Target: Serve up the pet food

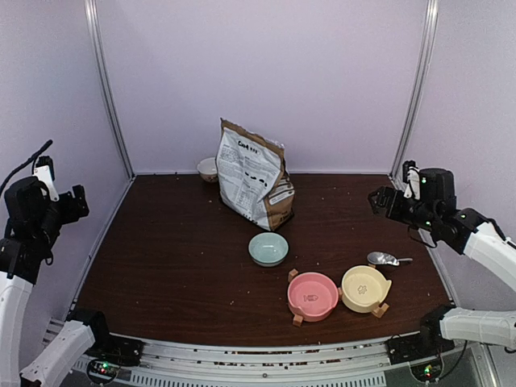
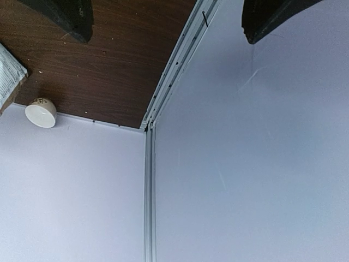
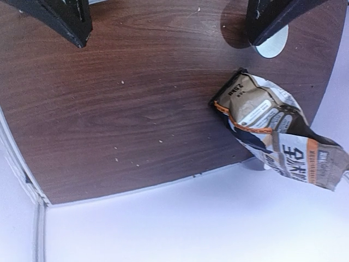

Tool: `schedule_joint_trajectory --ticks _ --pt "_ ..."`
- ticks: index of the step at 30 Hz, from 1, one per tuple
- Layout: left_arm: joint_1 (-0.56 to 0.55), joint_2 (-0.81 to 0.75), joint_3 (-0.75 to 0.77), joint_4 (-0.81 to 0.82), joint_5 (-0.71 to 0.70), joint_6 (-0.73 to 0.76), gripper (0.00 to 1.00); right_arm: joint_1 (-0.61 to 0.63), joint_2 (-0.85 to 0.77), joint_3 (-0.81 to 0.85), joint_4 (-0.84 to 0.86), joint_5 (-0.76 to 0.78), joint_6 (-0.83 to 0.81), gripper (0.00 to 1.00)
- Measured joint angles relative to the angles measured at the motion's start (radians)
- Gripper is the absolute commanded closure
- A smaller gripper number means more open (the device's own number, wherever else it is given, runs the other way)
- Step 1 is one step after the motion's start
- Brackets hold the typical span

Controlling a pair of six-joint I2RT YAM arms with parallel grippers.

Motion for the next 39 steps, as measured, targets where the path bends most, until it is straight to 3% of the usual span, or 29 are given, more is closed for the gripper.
schedule_joint_trajectory --ticks 5,11,17,26,31,35,39 --pt "0.000 0.001 -0.002 0.010 0.000 0.000 0.02 0.000 0.023 0.069 0.036 -0.089 -0.034 0.00" --pt "0.000 0.046 -0.001 0.009 0.004 0.000 0.02 0.039 0.158 0.236 0.062 -0.201 -0.078 0.00" --pt "0.000 0.097 0.000 -0.011 0.013 0.000 0.02 0.169 0.394 0.495 0.041 -0.212 -0.165 0.03" --pt "0.000 0.102 0.007 -0.017 0.021 0.001 0.02 0.256 0.743 0.832 -0.031 -0.208 -0.221 0.12" --pt "0.000 0.103 0.009 -0.018 0.024 0.002 0.02 0.301 0.909 1.038 -0.085 -0.200 -0.262 0.31" --pt "0.000 0.104 0.016 -0.018 0.028 0.002 0.02 0.327 0.998 1.153 -0.115 -0.196 -0.278 0.54" --pt "0.000 0.104 0.016 -0.019 0.029 0.002 0.02 0.349 1.040 1.196 -0.135 -0.172 -0.301 0.64"
